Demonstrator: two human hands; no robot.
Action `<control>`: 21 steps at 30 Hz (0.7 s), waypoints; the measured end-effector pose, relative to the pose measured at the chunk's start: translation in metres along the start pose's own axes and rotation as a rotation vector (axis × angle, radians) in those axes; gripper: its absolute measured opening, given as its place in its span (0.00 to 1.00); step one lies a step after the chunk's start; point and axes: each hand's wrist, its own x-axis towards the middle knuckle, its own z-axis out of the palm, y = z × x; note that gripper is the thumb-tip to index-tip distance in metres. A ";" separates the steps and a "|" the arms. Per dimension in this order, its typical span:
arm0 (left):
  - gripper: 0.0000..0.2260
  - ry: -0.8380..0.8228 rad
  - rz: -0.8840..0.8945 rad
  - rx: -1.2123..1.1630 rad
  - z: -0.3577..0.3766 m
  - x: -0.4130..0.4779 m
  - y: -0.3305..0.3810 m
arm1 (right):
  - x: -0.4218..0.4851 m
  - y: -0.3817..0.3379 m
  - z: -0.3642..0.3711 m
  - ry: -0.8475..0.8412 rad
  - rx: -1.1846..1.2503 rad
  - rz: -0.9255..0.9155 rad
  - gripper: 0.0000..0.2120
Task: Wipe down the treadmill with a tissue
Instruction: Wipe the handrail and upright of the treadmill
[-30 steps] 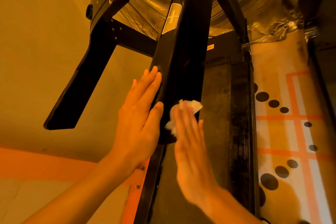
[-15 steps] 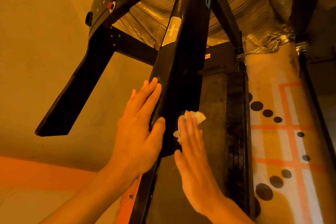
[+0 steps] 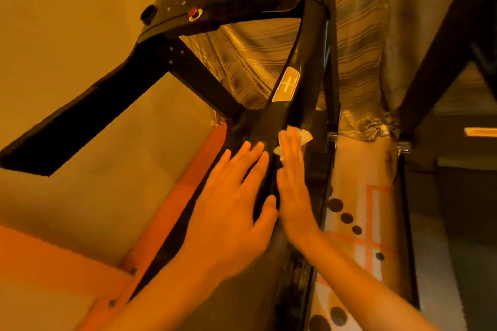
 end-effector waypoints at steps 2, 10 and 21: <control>0.29 -0.003 -0.001 0.030 0.001 -0.001 0.001 | -0.007 0.004 -0.008 -0.064 -0.057 -0.070 0.27; 0.32 -0.013 -0.042 0.052 -0.001 -0.001 0.001 | 0.128 0.029 -0.053 -0.208 -0.402 -0.194 0.32; 0.35 -0.004 -0.194 0.152 -0.001 -0.007 0.007 | 0.138 0.005 -0.081 -0.638 -0.536 -0.610 0.33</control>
